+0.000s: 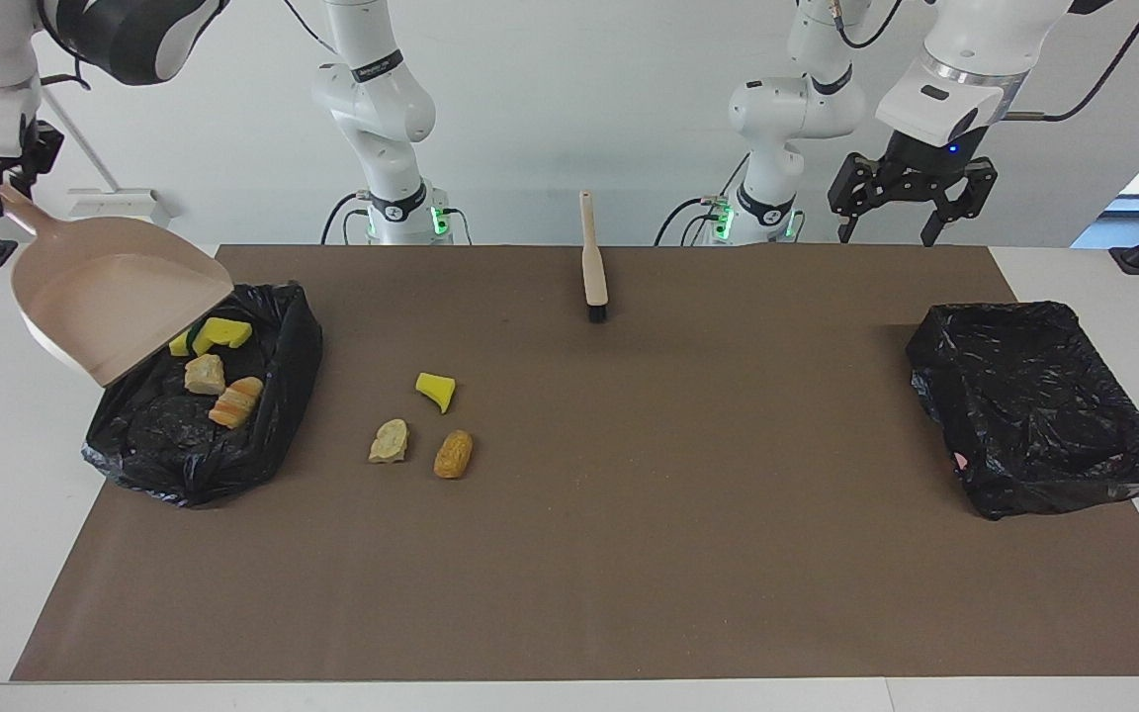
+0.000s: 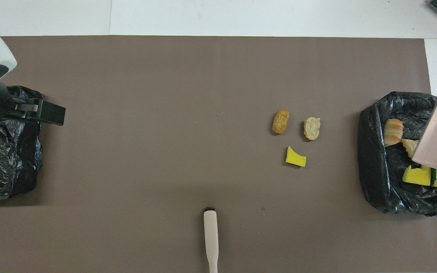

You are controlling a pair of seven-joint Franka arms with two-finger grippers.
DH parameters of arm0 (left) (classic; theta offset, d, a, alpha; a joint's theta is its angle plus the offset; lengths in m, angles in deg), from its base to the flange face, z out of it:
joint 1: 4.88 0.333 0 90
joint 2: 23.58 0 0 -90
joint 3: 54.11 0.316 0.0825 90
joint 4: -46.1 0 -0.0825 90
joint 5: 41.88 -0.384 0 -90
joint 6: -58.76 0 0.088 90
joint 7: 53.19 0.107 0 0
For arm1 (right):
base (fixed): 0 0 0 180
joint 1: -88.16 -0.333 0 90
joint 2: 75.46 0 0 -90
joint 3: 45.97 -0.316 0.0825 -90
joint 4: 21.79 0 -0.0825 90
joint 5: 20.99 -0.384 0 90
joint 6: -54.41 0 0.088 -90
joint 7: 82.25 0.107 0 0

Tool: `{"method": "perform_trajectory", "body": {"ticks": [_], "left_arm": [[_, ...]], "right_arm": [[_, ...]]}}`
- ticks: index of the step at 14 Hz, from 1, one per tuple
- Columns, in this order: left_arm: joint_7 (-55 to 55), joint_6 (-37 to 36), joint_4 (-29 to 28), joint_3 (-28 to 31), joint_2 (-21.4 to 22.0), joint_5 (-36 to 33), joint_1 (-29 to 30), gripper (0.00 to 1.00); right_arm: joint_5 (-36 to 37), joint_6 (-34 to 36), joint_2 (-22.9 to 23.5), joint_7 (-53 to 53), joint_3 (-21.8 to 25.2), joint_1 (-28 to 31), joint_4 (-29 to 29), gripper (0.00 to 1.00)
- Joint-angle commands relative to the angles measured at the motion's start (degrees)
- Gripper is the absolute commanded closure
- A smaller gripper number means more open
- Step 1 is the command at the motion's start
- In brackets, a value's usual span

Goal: Sweep and dump trash in bin

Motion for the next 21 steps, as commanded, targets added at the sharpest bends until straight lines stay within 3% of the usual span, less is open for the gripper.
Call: {"method": "perform_trajectory", "body": {"ticks": [1, 3, 6, 8, 11, 17, 19, 21], "left_arm": [[1.1, -1.79, -2.2, 0.91, 2.38, 0.07, 1.16, 0.0], [1.02, -1.27, -5.98, 0.82, 4.76, 0.16, 2.74, 0.0], [1.19, -1.0, -6.35, 0.91, 4.94, 3.58, 5.99, 0.0], [1.28, -1.35, -6.44, 1.09, 5.03, 3.77, 6.09, 0.0], [1.45, -1.27, -6.26, 1.17, 5.03, 3.77, 6.17, 0.0], [4.71, -1.79, -5.38, 1.17, 4.5, 3.42, 7.58, 0.0], [4.79, -1.88, -5.38, 1.17, 4.42, 3.06, 7.58, 0.0], [4.71, -1.71, -5.38, 1.09, 4.42, 3.06, 7.49, 0.0]], "right_arm": [[-5.0, 4.71, -0.19, 13.6, -4.38, -3.95, 0.44, 1.0], [-8.52, 6.21, 0.69, 27.21, -5.28, -9.47, -0.08, 1.0], [-14.84, 6.13, 4.72, 49.7, -5.28, -18.79, 0.09, 1.0], [-17.23, 5.08, 9.19, 65.52, -5.28, -25.47, 0.44, 1.0], [-17.59, 2.53, 18.42, 86.54, -5.28, -34.61, 6.14, 1.0], [-22.42, -11.17, 33.8, 115.92, -5.28, -48.68, 14.66, 1.0], [-22.51, -14.34, 38.03, 119.64, -5.28, -50.72, 17.14, 1.0], [-23.38, -16.62, 38.83, 119.74, -5.28, -51.34, 16.53, 1.0]]}}
